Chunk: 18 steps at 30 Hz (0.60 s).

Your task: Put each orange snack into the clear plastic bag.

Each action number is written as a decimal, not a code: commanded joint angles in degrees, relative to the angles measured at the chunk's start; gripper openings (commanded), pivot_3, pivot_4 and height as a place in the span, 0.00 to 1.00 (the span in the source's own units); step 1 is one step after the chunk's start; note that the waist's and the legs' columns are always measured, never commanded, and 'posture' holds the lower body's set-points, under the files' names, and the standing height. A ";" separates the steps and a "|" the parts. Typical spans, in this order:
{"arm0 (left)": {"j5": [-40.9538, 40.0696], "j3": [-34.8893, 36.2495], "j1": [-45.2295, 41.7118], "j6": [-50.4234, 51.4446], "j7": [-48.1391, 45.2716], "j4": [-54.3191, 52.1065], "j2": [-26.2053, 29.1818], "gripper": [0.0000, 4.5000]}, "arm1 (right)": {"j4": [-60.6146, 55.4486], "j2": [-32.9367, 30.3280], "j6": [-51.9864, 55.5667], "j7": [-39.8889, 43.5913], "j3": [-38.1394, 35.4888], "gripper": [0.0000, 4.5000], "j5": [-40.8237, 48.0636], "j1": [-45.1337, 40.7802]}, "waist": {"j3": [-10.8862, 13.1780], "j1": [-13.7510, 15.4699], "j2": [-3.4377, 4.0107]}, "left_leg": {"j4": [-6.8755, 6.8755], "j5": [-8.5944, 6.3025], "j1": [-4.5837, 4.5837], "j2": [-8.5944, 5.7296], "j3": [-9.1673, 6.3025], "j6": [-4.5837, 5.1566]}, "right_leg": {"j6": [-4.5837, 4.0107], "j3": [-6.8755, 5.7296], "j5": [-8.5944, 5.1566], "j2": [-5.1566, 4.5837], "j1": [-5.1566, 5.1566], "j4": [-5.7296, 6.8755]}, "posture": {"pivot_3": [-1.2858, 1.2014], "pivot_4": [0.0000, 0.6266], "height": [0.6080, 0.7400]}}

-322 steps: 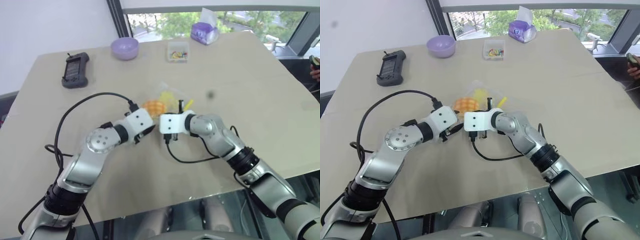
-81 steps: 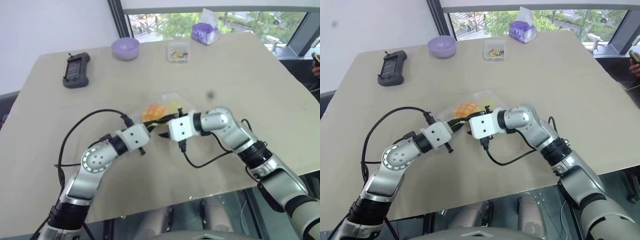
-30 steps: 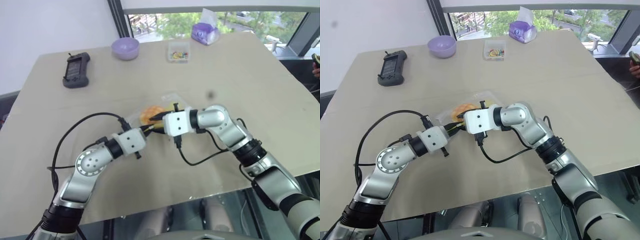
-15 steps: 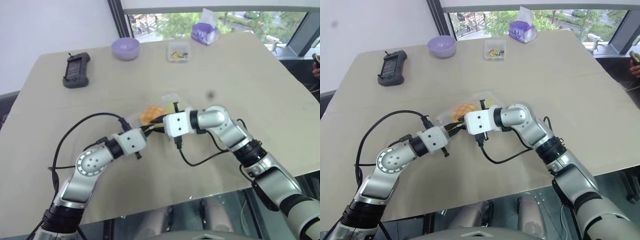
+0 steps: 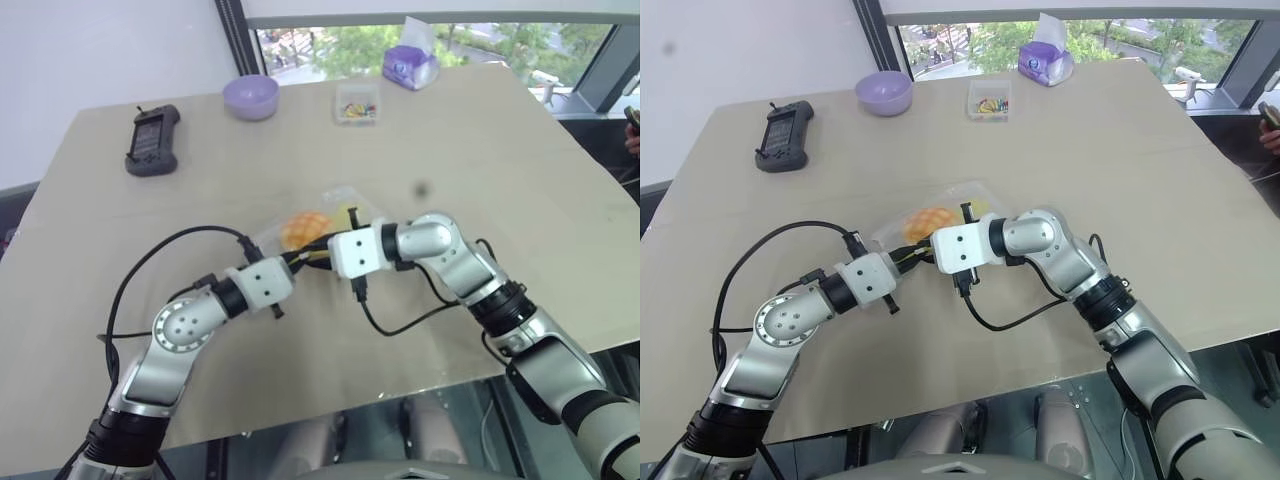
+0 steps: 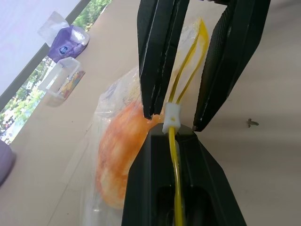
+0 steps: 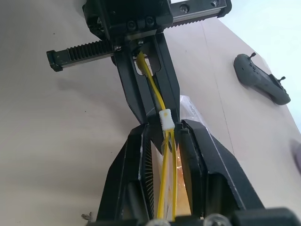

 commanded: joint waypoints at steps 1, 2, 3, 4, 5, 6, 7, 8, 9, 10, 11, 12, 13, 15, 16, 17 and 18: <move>-0.54 0.31 -0.62 -0.93 0.20 -1.65 -0.27 0.00 | -2.23 0.51 -0.48 0.08 0.34 0.22 0.52 0.30 | 0.00 0.00 0.00 | 0.00 0.00 0.00 0.00 0.00 0.00 | 0.00 0.00 0.00 0.00 0.00 0.00 | 0.52 0.24 0.97; -0.56 0.31 -0.64 -0.92 0.16 -1.66 -0.26 0.00 | -2.14 0.60 -0.48 -0.10 0.32 0.22 0.41 0.22 | 0.00 0.00 0.00 | 0.00 0.00 0.00 0.00 0.00 0.00 | 0.00 0.00 0.00 0.00 0.00 0.00 | 0.52 0.24 0.97; -0.61 0.31 -0.65 -0.84 0.12 -1.70 -0.26 0.00 | -2.05 0.74 -0.49 -0.40 0.28 0.22 0.26 0.13 | 0.00 0.00 0.00 | 0.00 0.00 0.00 0.00 0.00 0.00 | 0.00 0.00 0.00 0.00 0.00 0.00 | 0.52 0.24 0.97; -0.63 0.29 -0.65 -0.81 0.08 -1.72 -0.25 0.00 | -2.01 0.84 -0.46 -0.57 0.26 0.22 0.19 0.06 | 0.00 0.00 0.00 | 0.00 0.00 0.00 0.00 0.00 0.00 | 0.00 0.00 0.00 0.00 0.00 0.00 | 0.52 0.24 0.97; -0.64 0.26 -0.65 -0.77 0.03 -1.77 -0.23 0.00 | -2.00 0.92 -0.44 -0.66 0.26 0.22 0.15 0.02 | 0.00 0.00 0.00 | 0.00 0.00 0.00 0.00 0.00 0.00 | 0.00 0.00 0.00 0.00 0.00 0.00 | 0.52 0.24 0.97; -0.65 0.26 -0.61 -0.71 0.01 -1.85 -0.22 0.00 | -2.04 0.99 -0.42 -0.76 0.26 0.22 0.12 0.01 | 0.00 0.00 0.00 | 0.00 0.00 0.00 0.00 0.00 0.00 | 0.00 0.00 0.00 0.00 0.00 0.00 | 0.52 0.24 0.97; -0.66 0.24 -0.57 -0.65 -0.03 -1.91 -0.21 0.00 | -2.12 1.06 -0.41 -0.86 0.24 0.22 0.11 0.03 | 0.00 0.00 0.00 | 0.00 0.00 0.00 0.00 0.00 0.00 | 0.00 0.00 0.00 0.00 0.00 0.00 | 0.52 0.24 0.97; -0.67 0.23 -0.54 -0.59 -0.06 -1.95 -0.20 0.00 | -2.18 1.13 -0.37 -0.92 0.23 0.22 0.09 0.03 | 0.00 0.00 0.00 | 0.00 0.00 0.00 0.00 0.00 0.00 | 0.00 0.00 0.00 0.00 0.00 0.00 | 0.52 0.24 0.97; -0.66 0.21 -0.54 -0.55 -0.08 -1.97 -0.19 0.00 | -2.20 1.20 -0.37 -1.02 0.22 0.22 0.04 0.01 | 0.00 0.00 0.00 | 0.00 0.00 0.00 0.00 0.00 0.00 | 0.00 0.00 0.00 0.00 0.00 0.00 | 0.52 0.24 0.97; -0.67 0.18 -0.56 -0.46 -0.10 -2.04 -0.20 0.00 | -2.25 1.24 -0.33 -1.01 0.24 0.22 0.03 0.02 | 0.00 0.00 0.00 | 0.00 0.00 0.00 0.00 0.00 0.00 | 0.00 0.00 0.00 0.00 0.00 0.00 | 0.52 0.24 0.97; -0.68 0.16 -0.58 -0.39 -0.11 -2.08 -0.21 0.00 | -2.29 1.27 -0.30 -0.98 0.27 0.22 0.02 0.03 | 0.00 0.00 0.00 | 0.00 0.00 0.00 0.00 0.00 0.00 | 0.00 0.00 0.00 0.00 0.00 0.00 | 0.52 0.24 0.97; -0.68 0.14 -0.60 -0.32 -0.12 -2.14 -0.23 0.00 | -2.33 1.30 -0.28 -0.98 0.28 0.22 0.00 0.05 | 0.00 0.00 0.00 | 0.00 0.00 0.00 0.00 0.00 0.00 | 0.00 0.00 0.00 0.00 0.00 0.00 | 0.52 0.24 0.97; -0.68 0.12 -0.60 -0.28 -0.13 -2.17 -0.23 0.00 | -2.38 1.35 -0.23 -1.00 0.28 0.22 -0.04 0.09 | 0.00 0.00 0.00 | 0.00 0.00 0.00 0.00 0.00 0.00 | 0.00 0.00 0.00 0.00 0.00 0.00 | 0.52 0.24 0.97; -0.67 0.10 -0.60 -0.20 -0.13 -2.19 -0.23 0.00 | -2.49 1.39 -0.20 -0.95 0.30 0.22 -0.06 0.17 | 0.00 0.00 0.00 | 0.00 0.00 0.00 0.00 0.00 0.00 | 0.00 0.00 0.00 0.00 0.00 0.00 | 0.52 0.24 0.97; -0.68 0.08 -0.61 -0.14 -0.15 -2.22 -0.25 0.00 | -2.51 1.39 -0.18 -0.95 0.31 0.22 -0.11 0.19 | 0.00 0.01 0.00 | 0.00 0.00 0.00 0.00 0.00 0.00 | 0.00 0.00 0.00 0.00 0.00 0.00 | 0.52 0.24 0.97; -0.69 0.05 -0.62 -0.07 -0.16 -2.27 -0.27 0.00 | -2.53 1.38 -0.17 -0.97 0.33 0.10 -0.16 0.20 | 0.00 0.01 0.00 | 0.00 0.00 0.00 0.00 0.00 0.00 | 0.00 0.00 0.00 0.00 0.00 0.00 | 0.52 0.24 0.97; -0.69 0.03 -0.63 -0.05 -0.19 -2.28 -0.28 0.00 | -2.53 1.37 -0.17 -1.02 0.33 0.04 -0.21 0.20 | 0.00 0.00 0.00 | 0.00 0.00 0.00 0.00 0.00 0.00 | 0.00 0.00 0.00 0.00 0.00 0.00 | 0.52 0.24 0.97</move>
